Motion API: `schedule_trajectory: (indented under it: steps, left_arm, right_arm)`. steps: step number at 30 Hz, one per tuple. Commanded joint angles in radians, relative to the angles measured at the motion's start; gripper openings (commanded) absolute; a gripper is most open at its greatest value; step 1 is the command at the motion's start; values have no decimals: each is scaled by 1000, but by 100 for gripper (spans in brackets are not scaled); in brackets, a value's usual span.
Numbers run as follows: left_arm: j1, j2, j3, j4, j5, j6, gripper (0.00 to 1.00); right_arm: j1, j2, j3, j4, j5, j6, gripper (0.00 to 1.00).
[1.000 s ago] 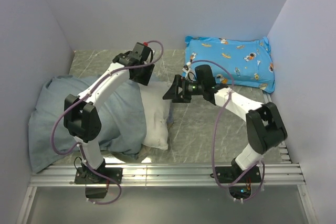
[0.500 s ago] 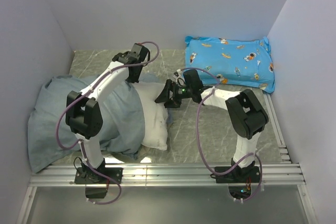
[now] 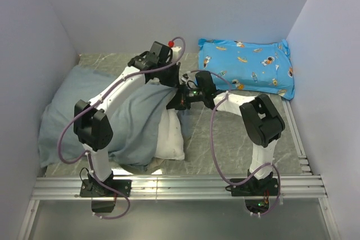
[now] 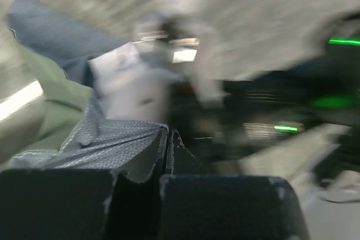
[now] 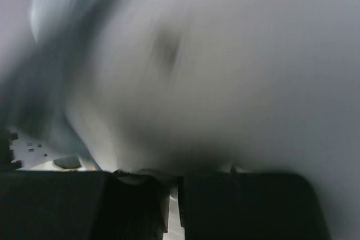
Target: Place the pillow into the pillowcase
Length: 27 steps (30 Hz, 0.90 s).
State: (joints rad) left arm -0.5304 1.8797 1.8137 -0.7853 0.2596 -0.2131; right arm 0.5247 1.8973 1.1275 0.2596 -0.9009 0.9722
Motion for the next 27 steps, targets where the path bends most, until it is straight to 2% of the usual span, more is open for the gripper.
schedule_trajectory:
  steps: [1,3,4,8,10,11,12,13,14,15,17,20,21,24,27]
  left_arm:
    - [-105,-143,-42,346,354,-245,0]
    - [-112,-178,-88,443,345,-329,0]
    - [-114,-186,-126,469,343,-345,0]
    - [-125,-211,-177,529,281,-374,0]
    - [-111,-203,-174,494,283,-352,0]
    - [-80,-195,-166,470,293,-339,0]
    - [-62,-192,-160,440,299,-298,0]
    - [-43,-195,-153,370,296,-260,1]
    - [-13,-197,-143,315,276,-217,5]
    - [3,-201,-131,270,229,-134,19]
    - [35,-240,-142,187,173,-59,24]
    - [43,-330,-217,161,69,87,46]
    - [43,-349,-237,146,32,163,59]
    - [34,-399,-269,106,-22,298,75]
    - [21,-404,-281,74,-141,331,77]
  right_arm:
    - [18,13,98,177,-26,115,4]
    - [17,6,91,225,-27,149,3]
    - [18,3,80,280,-26,181,3]
    - [14,-12,22,325,-16,195,4]
    - [5,-24,9,269,-6,148,13]
    - [-8,-44,2,235,-4,123,24]
    - [-17,-59,-1,193,5,53,29]
    - [-26,-78,-3,81,13,4,35]
    - [-50,-125,-6,16,23,-50,42]
    - [-60,-151,-11,-46,33,-105,53]
    - [-83,-237,-31,-215,59,-266,57]
    - [-120,-326,-31,-457,126,-478,62]
    - [-136,-345,-31,-503,158,-518,63]
    - [-149,-379,-31,-603,296,-615,66]
    - [-157,-334,-34,-599,314,-607,66]
